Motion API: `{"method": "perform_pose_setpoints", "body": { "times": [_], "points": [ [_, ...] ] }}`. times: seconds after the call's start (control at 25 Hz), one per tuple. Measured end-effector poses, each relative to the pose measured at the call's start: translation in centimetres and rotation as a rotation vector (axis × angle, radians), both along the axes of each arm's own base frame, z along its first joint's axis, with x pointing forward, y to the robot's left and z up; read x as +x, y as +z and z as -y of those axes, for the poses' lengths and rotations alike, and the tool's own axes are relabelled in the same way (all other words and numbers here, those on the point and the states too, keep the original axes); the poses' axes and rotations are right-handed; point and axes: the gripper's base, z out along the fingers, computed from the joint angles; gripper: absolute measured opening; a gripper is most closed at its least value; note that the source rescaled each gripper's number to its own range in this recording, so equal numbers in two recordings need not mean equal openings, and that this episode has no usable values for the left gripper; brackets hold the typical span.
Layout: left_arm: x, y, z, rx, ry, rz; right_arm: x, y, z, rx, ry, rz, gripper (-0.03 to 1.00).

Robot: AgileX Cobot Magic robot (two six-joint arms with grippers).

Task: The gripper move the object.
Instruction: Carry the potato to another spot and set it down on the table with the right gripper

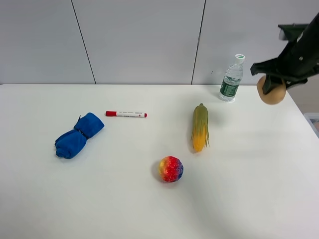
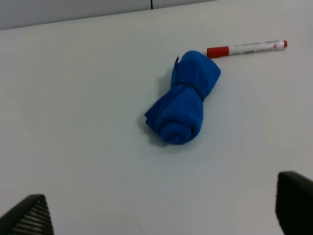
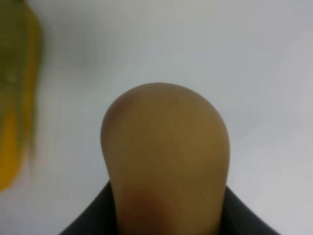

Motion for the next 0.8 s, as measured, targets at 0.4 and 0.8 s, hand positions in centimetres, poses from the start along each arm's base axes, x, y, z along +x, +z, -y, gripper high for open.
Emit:
{"method": "perform_pose_setpoints", "body": {
  "times": [0.4,0.8],
  "points": [
    [0.0,0.0,0.0,0.000,0.000,0.000,-0.3,7.3,-9.7,0.098,0.387,0.287,0.00],
    [0.0,0.0,0.0,-0.001,0.000,0.000,3.5,3.5,-15.2,0.117,0.450,0.459,0.00]
  ]
}}
